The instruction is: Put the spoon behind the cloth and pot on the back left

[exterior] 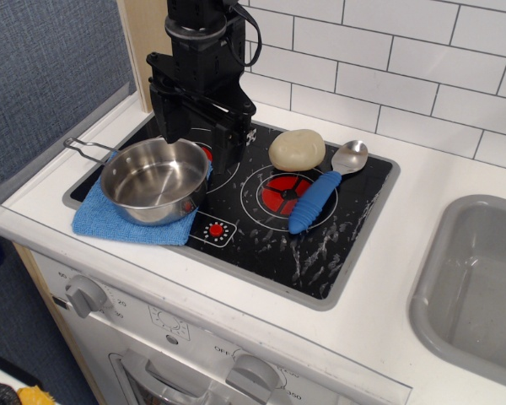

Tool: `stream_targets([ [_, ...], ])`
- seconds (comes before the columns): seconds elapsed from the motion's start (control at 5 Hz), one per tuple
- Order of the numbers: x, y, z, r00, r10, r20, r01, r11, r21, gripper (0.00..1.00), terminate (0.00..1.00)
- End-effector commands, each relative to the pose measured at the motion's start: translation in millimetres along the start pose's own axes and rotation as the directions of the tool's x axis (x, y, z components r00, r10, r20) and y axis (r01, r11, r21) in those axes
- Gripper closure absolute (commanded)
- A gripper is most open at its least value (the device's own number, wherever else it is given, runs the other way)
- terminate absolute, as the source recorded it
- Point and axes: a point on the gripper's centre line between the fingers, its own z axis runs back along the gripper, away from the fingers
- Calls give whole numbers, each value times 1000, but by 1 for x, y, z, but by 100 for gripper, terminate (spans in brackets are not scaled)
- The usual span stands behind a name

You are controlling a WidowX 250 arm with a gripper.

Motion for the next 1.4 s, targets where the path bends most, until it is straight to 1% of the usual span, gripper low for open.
stream_targets([
  [0.0, 0, 0, 0, 1000, 0, 0, 0, 1000, 0, 0, 0],
  [0.2, 15, -25, 7, 997, -67, 33, 68, 998, -20, 0, 0],
  [0.4, 35, -56, 15, 987, -134, 90, 140, 988, -60, 0, 0],
  [0.6, 54, -78, 7, 983, -175, 63, 177, 983, -36, 0, 0],
  [0.8, 62, -81, -9, 985, -172, 11, 172, 985, -12, 0, 0],
  [1.0, 65, -81, -26, 986, -160, -43, 160, 987, -10, 0, 0],
  [1.2, 69, -81, -36, 984, -163, -76, 164, 986, 5, 0, 0],
])
